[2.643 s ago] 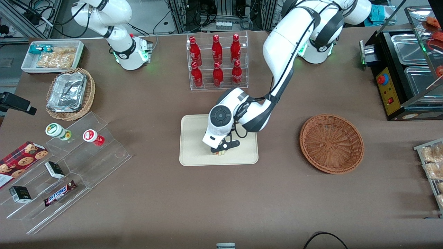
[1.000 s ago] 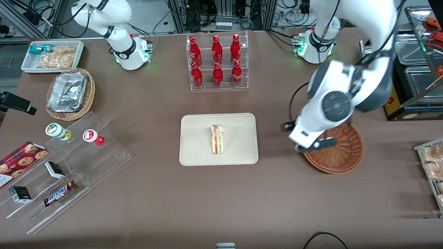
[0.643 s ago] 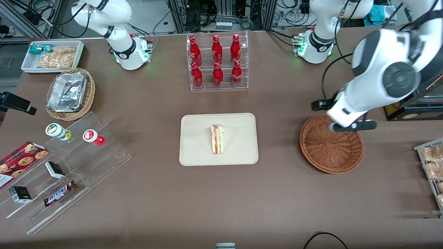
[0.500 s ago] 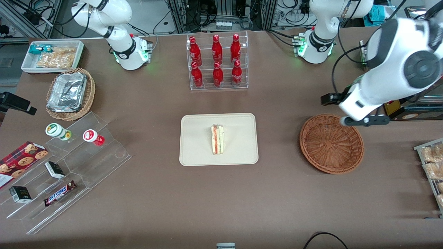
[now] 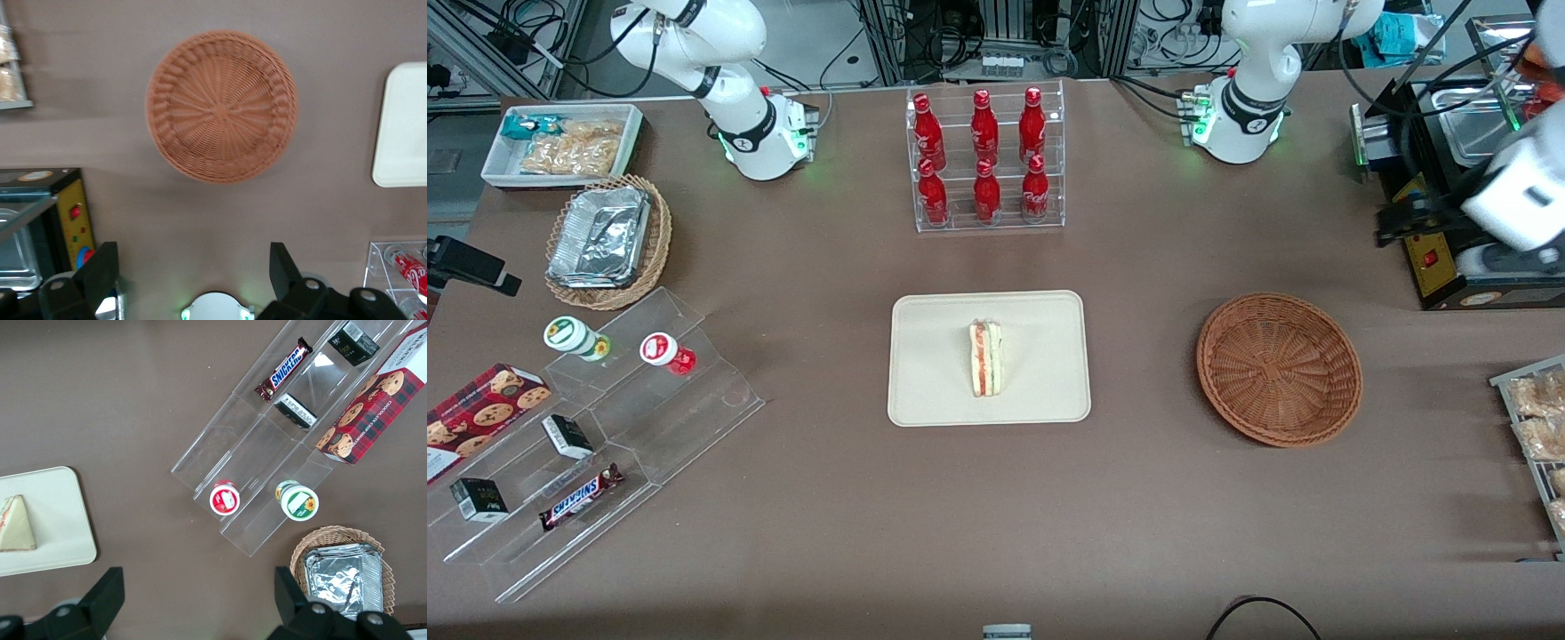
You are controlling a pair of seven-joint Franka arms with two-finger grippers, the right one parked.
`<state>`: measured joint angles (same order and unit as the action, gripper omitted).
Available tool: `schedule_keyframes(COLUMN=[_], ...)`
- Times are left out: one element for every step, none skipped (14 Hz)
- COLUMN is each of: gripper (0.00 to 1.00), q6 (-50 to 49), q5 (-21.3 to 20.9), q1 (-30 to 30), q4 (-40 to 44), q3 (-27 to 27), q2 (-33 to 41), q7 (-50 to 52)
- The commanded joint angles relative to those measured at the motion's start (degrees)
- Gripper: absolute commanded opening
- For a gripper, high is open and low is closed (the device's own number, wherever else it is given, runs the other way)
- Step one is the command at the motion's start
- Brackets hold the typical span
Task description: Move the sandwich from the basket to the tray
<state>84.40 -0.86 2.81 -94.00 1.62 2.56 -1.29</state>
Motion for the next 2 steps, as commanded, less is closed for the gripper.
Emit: schedule_keyframes(gripper=[1.00,1.00], q6=[-1.25,-1.34], q5=[0.33,1.64], q1=[3.95,4.74], q4=[1.45,1.80], q3=[2.07,2.51], q2=[0.60,0.43], q7=[-0.82,-0.64])
